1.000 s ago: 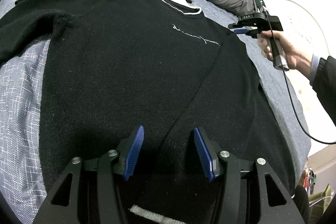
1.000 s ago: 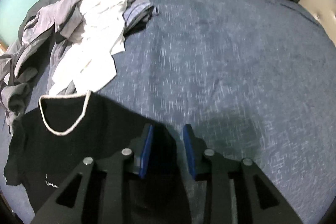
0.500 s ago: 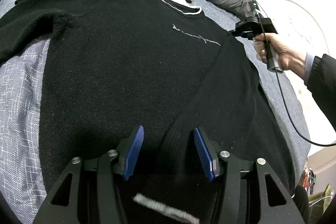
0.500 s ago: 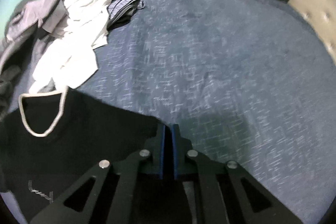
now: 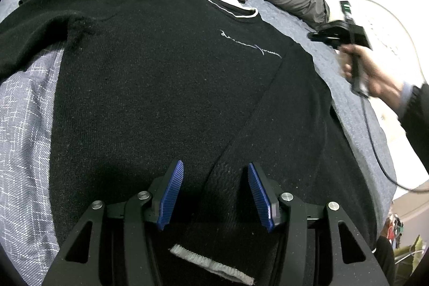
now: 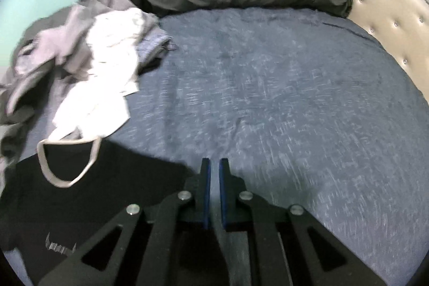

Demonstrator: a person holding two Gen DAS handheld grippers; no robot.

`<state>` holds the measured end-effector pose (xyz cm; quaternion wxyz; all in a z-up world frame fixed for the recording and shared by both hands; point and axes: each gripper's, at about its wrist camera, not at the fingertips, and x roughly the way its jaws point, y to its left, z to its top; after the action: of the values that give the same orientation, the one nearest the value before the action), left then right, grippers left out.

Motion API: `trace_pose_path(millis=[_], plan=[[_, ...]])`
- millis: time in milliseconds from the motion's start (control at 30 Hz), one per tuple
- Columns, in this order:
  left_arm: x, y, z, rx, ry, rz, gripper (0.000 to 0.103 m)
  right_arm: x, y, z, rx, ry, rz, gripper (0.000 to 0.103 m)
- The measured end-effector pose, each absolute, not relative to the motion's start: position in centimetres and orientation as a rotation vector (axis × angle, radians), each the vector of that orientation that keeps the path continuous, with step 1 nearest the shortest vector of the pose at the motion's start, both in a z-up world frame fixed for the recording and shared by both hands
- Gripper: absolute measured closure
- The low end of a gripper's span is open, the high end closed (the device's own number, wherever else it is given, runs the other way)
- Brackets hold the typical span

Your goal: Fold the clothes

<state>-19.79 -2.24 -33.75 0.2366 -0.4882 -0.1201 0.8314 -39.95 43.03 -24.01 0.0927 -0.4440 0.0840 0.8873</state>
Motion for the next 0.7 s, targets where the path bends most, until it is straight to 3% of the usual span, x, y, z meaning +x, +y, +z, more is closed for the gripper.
trace_pose_path(millis=[400, 500, 600, 667, 700], plan=[[-18.6, -5.0, -31.7, -1.341, -0.443, 2.305, 0.048, -22.8, 36.7, -23.3, -1.323, 0.450, 2.834, 0.095], [-18.3, -7.3, -30.1, -1.331, -0.528, 2.344, 0.047, -19.9, 34.9, -23.7, -1.353, 0.501, 2.859, 0.087], [-17.9, -9.6, -28.6, -1.336, -0.564, 2.385, 0.044, -17.8, 33.3, -23.7, -1.350, 0.537, 2.882, 0.084], [-17.6, -11.6, -27.5, -1.350, -0.577, 2.422, 0.042, -16.8, 32.4, -23.6, -1.330, 0.562, 2.898, 0.078], [-17.4, -12.6, -27.0, -1.357, -0.580, 2.445, 0.041, -16.3, 31.9, -23.7, -1.324, 0.579, 2.906, 0.069]])
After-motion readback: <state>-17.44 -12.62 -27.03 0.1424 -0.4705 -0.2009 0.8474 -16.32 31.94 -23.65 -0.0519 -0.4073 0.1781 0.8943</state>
